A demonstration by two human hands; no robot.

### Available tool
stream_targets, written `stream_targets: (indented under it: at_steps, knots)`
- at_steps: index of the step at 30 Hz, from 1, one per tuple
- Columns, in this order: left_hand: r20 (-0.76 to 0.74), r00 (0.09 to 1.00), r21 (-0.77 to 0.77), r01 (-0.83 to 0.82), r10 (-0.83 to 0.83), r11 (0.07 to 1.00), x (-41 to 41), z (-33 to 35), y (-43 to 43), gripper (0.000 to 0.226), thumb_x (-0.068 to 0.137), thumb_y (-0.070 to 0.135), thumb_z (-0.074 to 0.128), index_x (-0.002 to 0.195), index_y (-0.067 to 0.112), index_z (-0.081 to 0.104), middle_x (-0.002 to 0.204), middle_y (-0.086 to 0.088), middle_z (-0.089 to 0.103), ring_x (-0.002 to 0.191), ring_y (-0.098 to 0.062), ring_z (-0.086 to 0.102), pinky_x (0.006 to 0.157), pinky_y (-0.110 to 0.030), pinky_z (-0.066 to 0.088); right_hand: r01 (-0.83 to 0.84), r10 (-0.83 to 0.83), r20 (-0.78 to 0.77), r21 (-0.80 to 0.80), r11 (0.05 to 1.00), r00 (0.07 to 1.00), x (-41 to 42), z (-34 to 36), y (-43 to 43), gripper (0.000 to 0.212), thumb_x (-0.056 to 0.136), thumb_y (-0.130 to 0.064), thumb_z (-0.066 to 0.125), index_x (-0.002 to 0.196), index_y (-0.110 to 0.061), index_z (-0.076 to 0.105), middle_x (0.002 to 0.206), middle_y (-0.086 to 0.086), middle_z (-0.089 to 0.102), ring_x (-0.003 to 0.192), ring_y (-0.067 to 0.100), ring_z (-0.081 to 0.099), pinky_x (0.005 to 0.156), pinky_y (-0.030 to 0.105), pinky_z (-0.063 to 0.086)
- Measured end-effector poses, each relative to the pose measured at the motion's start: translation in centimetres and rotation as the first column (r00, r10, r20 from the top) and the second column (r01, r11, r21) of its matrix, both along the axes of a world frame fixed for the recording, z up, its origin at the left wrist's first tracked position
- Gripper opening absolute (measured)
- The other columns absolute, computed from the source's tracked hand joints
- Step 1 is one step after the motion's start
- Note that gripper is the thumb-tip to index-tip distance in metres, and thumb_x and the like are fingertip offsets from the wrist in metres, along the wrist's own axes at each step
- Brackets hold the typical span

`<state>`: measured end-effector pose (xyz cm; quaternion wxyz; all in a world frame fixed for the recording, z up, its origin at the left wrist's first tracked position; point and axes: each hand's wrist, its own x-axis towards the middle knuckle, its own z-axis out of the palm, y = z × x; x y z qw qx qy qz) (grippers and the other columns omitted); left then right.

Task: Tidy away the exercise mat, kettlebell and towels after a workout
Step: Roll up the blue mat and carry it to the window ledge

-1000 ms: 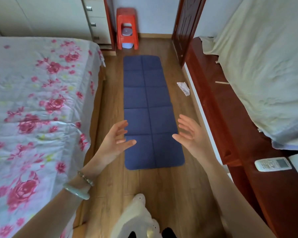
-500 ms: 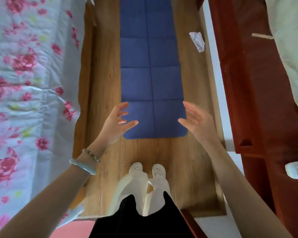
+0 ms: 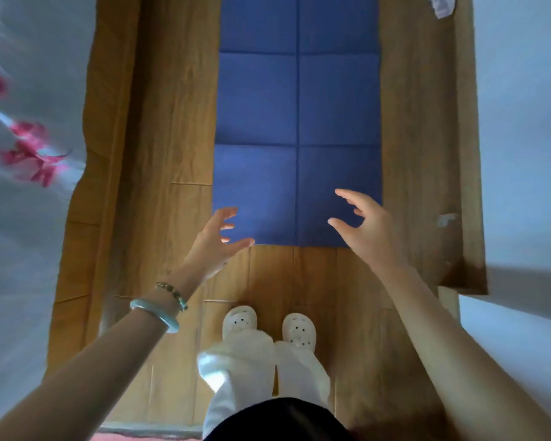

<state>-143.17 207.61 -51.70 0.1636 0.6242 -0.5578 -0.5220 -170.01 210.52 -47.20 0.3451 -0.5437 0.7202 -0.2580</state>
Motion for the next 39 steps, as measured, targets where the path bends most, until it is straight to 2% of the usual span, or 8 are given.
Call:
stream_targets:
  at_steps: [7, 15, 18, 23, 26, 30, 33, 39]
  knots:
    - [0.037, 0.996, -0.005, 0.076, -0.076, 0.997, -1.5, -18.5, -1.1, 0.066, 0.075, 0.014, 0.078, 0.131, 0.015, 0.043, 0.127, 0.007, 0.045, 0.113, -0.017, 0.05, 0.083, -0.024, 0.04, -0.014, 0.018, -0.038, 0.091, 0.996, 0.999, -1.5, -20.1, 0.3, 0.049, 0.082, -0.018, 0.071, 0.128, -0.016, 0.055, 0.13, -0.001, 0.056, 0.124, 0.015, 0.048, 0.105, 0.028, 0.035]
    - [0.217, 0.928, -0.024, 0.316, -0.303, 0.949, -1.8, -33.3, -2.6, 0.076, 0.07, 0.029, 0.082, 0.134, 0.02, 0.043, 0.135, 0.001, 0.046, 0.125, -0.017, 0.039, 0.104, -0.034, 0.036, -0.206, 0.228, -0.117, 0.177, 0.962, 0.967, -2.7, -35.6, -0.1, 0.055, 0.082, -0.022, 0.071, 0.132, -0.018, 0.051, 0.135, -0.001, 0.051, 0.128, 0.013, 0.039, 0.102, 0.014, 0.022]
    - [0.346, 0.831, -0.101, 0.495, -0.436, 0.863, -1.8, -36.9, -3.1, 0.068, 0.063, 0.037, 0.085, 0.119, 0.02, 0.051, 0.126, 0.002, 0.049, 0.123, -0.017, 0.038, 0.103, -0.034, 0.033, -0.283, 0.324, -0.194, 0.214, 0.935, 0.926, -3.4, -39.5, 0.1, 0.059, 0.079, -0.023, 0.074, 0.133, -0.017, 0.051, 0.138, 0.006, 0.047, 0.129, 0.02, 0.038, 0.106, 0.027, 0.028]
    - [0.545, 0.642, -0.3, 0.751, -0.54, 0.589, -1.4, -41.0, -3.7, 0.074, 0.044, 0.051, 0.088, 0.098, 0.017, 0.052, 0.114, -0.006, 0.054, 0.122, -0.022, 0.033, 0.096, -0.031, 0.023, -0.435, 0.474, -0.374, 0.188, 0.881, 0.797, -4.9, -43.3, 0.7, 0.074, 0.059, -0.032, 0.087, 0.123, -0.013, 0.057, 0.129, 0.018, 0.052, 0.118, 0.036, 0.05, 0.097, 0.052, 0.041]
    - [0.575, 0.625, -0.376, 0.775, -0.528, 0.508, -1.0, -41.5, -3.7, 0.067, 0.048, 0.052, 0.086, 0.096, 0.016, 0.056, 0.109, -0.004, 0.056, 0.116, -0.023, 0.041, 0.094, -0.033, 0.028, -0.515, 0.5, -0.463, 0.105, 0.851, 0.732, -5.6, -44.6, 0.7, 0.073, 0.053, -0.035, 0.089, 0.117, -0.018, 0.057, 0.124, 0.018, 0.055, 0.115, 0.03, 0.046, 0.09, 0.052, 0.043]
    - [0.536, 0.651, -0.494, 0.758, -0.538, 0.425, -0.5, -41.8, -3.3, 0.037, 0.075, 0.045, 0.07, 0.099, 0.018, 0.062, 0.1, -0.001, 0.061, 0.097, -0.018, 0.05, 0.082, -0.027, 0.035, -0.558, 0.506, -0.464, 0.03, 0.83, 0.727, -6.0, -45.2, 1.5, 0.041, 0.071, -0.032, 0.078, 0.11, -0.023, 0.067, 0.128, 0.017, 0.055, 0.12, 0.032, 0.048, 0.096, 0.053, 0.038]
    - [0.501, 0.676, -0.484, 0.737, -0.541, 0.472, -0.4, -41.2, -3.6, 0.033, 0.087, 0.046, 0.052, 0.094, 0.019, 0.07, 0.09, 0.005, 0.065, 0.085, -0.015, 0.057, 0.067, -0.026, 0.046, -0.525, 0.48, -0.376, -0.021, 0.851, 0.792, -5.8, -44.4, 2.0, 0.028, 0.085, -0.034, 0.056, 0.103, -0.021, 0.072, 0.116, 0.011, 0.064, 0.109, 0.026, 0.059, 0.099, 0.051, 0.042]
    - [0.614, 0.689, -0.377, 0.685, -0.386, 0.623, -2.1, -38.8, -4.9, 0.037, 0.088, 0.044, 0.038, 0.078, 0.026, 0.069, 0.07, 0.012, 0.066, 0.063, -0.013, 0.064, 0.045, -0.026, 0.048, -0.327, 0.298, -0.335, -0.033, 0.944, 0.894, -4.5, -42.6, -0.3, 0.019, 0.09, -0.017, 0.054, 0.097, -0.012, 0.071, 0.083, 0.0, 0.07, 0.072, 0.017, 0.066, 0.06, 0.036, 0.056]
